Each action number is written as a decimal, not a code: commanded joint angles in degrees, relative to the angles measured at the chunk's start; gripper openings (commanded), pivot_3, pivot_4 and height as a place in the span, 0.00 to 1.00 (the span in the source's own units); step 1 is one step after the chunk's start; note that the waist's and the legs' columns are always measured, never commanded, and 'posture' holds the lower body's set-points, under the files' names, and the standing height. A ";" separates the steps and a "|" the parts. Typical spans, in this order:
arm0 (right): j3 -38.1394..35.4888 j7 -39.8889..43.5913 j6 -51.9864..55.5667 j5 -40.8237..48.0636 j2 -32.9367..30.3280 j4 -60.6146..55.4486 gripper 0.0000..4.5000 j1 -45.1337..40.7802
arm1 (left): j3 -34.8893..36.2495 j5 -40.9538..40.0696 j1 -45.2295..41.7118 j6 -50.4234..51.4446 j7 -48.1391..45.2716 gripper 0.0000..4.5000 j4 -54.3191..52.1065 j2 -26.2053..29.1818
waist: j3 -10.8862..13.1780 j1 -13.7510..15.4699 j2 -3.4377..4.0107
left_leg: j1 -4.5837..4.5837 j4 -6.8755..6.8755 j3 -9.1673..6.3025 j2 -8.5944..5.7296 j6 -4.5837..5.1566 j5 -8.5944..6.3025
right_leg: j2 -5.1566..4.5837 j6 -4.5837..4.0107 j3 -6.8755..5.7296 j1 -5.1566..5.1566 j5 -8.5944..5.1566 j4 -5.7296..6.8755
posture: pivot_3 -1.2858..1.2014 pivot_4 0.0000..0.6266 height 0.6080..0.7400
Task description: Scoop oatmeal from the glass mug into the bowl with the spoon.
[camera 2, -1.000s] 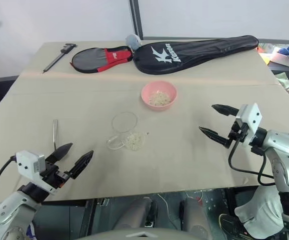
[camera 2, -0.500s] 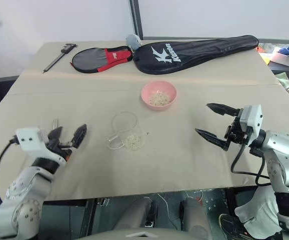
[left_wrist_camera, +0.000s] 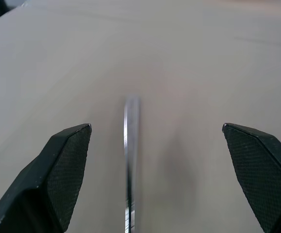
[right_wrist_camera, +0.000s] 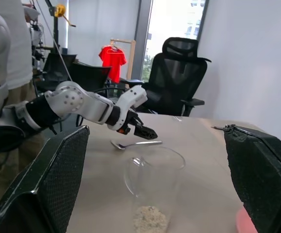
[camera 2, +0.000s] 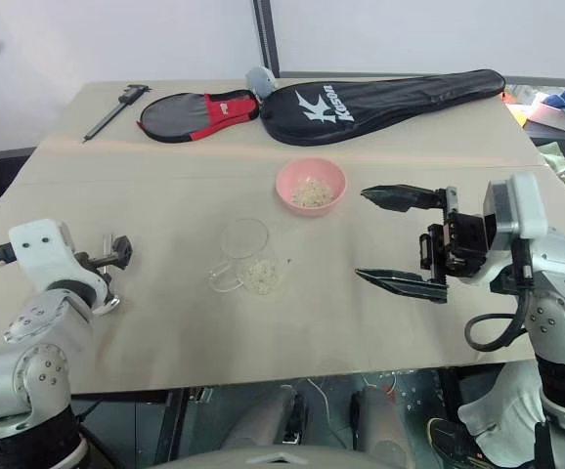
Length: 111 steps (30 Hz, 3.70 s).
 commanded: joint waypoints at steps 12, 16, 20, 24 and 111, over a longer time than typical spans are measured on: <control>-1.40 0.25 -2.92 -3.16 1.24 -0.29 1.00 0.58 | 0.65 8.80 -12.29 18.58 3.55 0.88 11.12 0.41 | 0.00 -0.05 -0.01 | 0.00 0.01 -0.01 -0.04 -0.02 0.01 | 0.00 0.00 0.00 -0.02 0.00 0.03 | 0.52 0.24 1.00; -2.06 -0.40 -3.23 -3.53 1.08 -0.91 1.00 1.34 | 1.41 11.05 -14.05 24.10 3.54 0.55 13.33 -0.15 | -0.02 -0.16 0.02 | 0.05 0.01 -0.01 -0.05 -0.06 0.03 | 0.00 0.01 0.01 0.00 0.00 0.09 | 0.52 0.24 1.00; -2.18 -1.08 -3.49 -3.91 1.00 -1.30 1.00 2.17 | 2.33 12.24 -14.41 24.14 2.43 0.15 14.58 -0.41 | -0.04 -0.55 0.06 | 0.17 -0.06 0.05 -0.04 -0.11 0.04 | 0.03 0.01 0.13 0.00 0.00 0.12 | 0.52 0.24 1.00; -2.09 -5.03 -3.42 -5.33 2.06 -1.33 1.00 2.01 | 3.67 12.85 -14.85 21.65 1.38 0.01 13.43 -1.38 | -0.08 -0.54 0.13 | 0.41 -0.24 0.12 -0.02 -0.16 0.06 | 0.04 0.00 0.21 0.12 0.00 0.13 | 0.52 0.24 1.00; -19.38 -88.58 35.96 34.12 8.05 -3.13 0.00 -13.78 | -3.42 -19.90 3.50 -29.78 -65.49 0.99 17.37 18.19 | 0.18 -2.02 0.03 | -0.41 -0.21 0.18 0.04 -0.20 0.13 | 0.09 -0.02 0.23 -0.61 0.01 0.11 | 0.52 0.24 1.00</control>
